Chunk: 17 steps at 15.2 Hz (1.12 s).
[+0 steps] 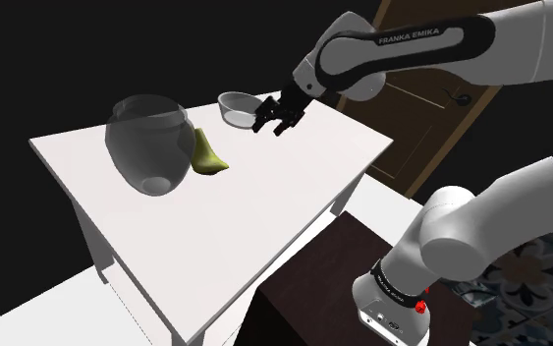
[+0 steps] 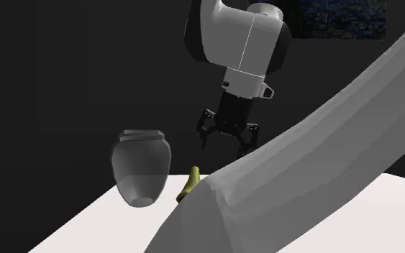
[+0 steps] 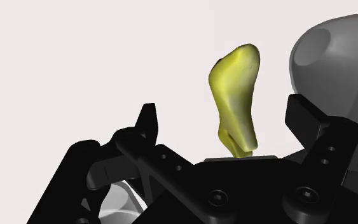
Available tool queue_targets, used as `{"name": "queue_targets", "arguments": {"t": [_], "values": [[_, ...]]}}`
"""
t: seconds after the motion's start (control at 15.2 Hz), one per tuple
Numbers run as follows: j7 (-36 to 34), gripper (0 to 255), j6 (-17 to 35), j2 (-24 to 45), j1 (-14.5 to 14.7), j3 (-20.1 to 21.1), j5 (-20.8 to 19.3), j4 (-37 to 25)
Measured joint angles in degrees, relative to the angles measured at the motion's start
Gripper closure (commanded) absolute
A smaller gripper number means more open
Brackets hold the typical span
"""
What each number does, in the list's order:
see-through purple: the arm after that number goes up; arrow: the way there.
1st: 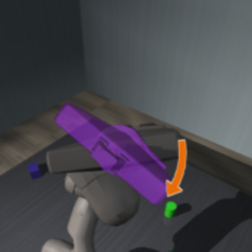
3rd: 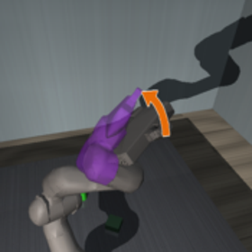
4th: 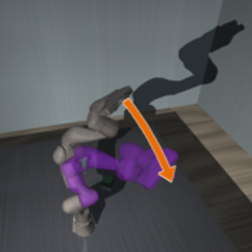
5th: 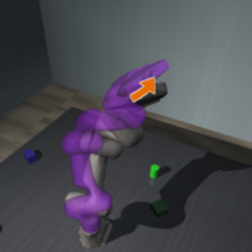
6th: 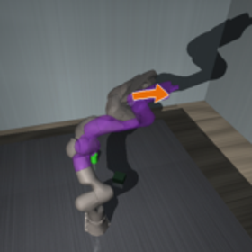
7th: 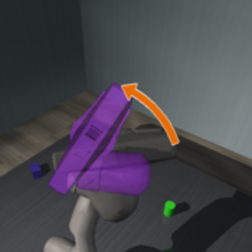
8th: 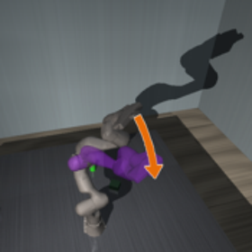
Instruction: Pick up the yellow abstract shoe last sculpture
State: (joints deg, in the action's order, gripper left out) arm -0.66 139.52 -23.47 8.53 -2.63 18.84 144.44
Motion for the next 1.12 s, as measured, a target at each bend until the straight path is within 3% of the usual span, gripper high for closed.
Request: {"name": "queue_targets", "arguments": {"t": [0.33,0.59,0.86,1.12], "values": [[6.8,0,11.4,10.5,4.3,-1.2,7.4,-2.6],[14.1,0,18.2,19.7,7.7,-1.7,16.2,-7.6],[23.4,0,23.0,28.7,9.1,-0.4,26.9,-14.2],[30.3,0,25.2,35.0,8.1,1.8,34.1,-19.7]]}}
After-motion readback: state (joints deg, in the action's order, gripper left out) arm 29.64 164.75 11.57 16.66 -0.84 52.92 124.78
